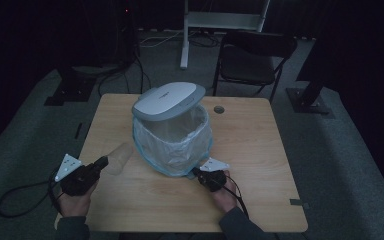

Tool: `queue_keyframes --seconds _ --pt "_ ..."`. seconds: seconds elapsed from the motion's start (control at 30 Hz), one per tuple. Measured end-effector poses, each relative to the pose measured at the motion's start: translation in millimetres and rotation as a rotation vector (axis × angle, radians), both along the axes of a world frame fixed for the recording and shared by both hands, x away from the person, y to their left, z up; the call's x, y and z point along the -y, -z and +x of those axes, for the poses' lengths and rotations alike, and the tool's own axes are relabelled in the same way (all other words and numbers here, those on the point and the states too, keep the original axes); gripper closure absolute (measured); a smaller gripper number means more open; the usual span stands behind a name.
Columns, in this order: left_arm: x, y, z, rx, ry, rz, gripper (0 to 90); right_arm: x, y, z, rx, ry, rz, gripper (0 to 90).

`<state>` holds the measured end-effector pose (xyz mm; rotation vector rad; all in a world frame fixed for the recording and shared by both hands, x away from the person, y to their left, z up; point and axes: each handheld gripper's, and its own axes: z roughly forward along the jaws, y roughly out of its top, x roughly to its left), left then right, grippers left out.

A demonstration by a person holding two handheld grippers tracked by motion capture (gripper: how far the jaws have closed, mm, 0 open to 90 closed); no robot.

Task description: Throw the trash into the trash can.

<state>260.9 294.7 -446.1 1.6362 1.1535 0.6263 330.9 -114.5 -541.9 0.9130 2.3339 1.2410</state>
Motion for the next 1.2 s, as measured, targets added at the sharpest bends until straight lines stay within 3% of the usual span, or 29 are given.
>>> queue_keyframes --seconds 0.27,0.73,1.07,1.2 --pt "-5.1 -6.2 -3.0 0.021 0.001 -0.027 87.1 -0.1 0.0 -0.2 0.0 0.001 -0.001 90.0" --pt "-4.2 -13.0 -2.1 0.032 0.051 -0.053 87.1 -0.1 0.0 -0.3 0.001 0.001 -0.002 90.0" --pt "-2.7 -27.7 -0.5 0.042 0.084 -0.019 87.1 -0.1 0.0 -0.2 0.001 0.0 -0.001 90.0" --pt "-3.1 -34.0 -0.2 0.052 0.103 -0.024 87.1 -0.1 0.0 -0.1 0.001 0.0 -0.001 90.0"
